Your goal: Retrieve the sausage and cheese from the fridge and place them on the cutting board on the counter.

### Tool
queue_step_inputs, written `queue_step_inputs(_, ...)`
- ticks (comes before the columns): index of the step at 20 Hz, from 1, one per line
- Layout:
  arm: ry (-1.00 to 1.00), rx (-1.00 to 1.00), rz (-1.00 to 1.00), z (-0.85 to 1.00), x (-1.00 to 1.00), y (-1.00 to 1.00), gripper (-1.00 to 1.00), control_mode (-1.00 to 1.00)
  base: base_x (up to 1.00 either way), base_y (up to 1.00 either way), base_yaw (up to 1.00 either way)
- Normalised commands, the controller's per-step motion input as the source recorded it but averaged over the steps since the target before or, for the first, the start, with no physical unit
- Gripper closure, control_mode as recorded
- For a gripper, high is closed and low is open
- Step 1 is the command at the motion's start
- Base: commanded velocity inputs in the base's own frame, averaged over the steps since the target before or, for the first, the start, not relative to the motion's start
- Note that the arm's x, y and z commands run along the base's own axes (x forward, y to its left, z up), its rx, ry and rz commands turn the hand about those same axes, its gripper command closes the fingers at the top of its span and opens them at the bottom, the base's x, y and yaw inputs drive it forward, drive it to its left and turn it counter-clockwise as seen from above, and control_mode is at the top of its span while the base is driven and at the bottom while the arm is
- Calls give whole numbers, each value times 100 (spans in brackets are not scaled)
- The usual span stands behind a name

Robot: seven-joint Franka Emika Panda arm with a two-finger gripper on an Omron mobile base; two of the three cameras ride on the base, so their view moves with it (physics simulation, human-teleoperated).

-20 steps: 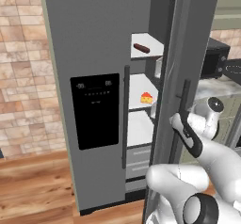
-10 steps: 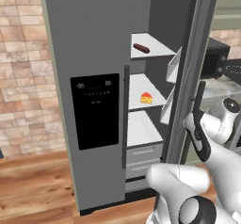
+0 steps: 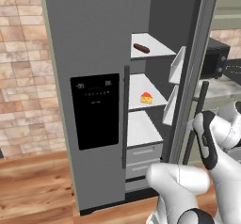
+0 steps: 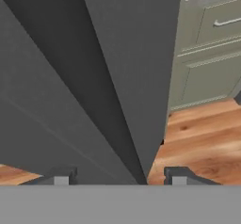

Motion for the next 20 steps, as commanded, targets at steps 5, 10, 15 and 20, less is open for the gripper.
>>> queue_step_inputs(5, 0, 8, -1, 9, -44, 27, -100, -100, 0, 0, 0)
queue_step_inputs(10, 3, 4, -2, 18, -40, 33, -100, -100, 0, 0, 0)
queue_step_inputs(15, 0, 0, -1, 9, -26, 64, -100, -100, 0, 0, 0)
queue_step_inputs(20, 10, 0, -3, 0, -1, 83, -100, -100, 0, 0, 0)
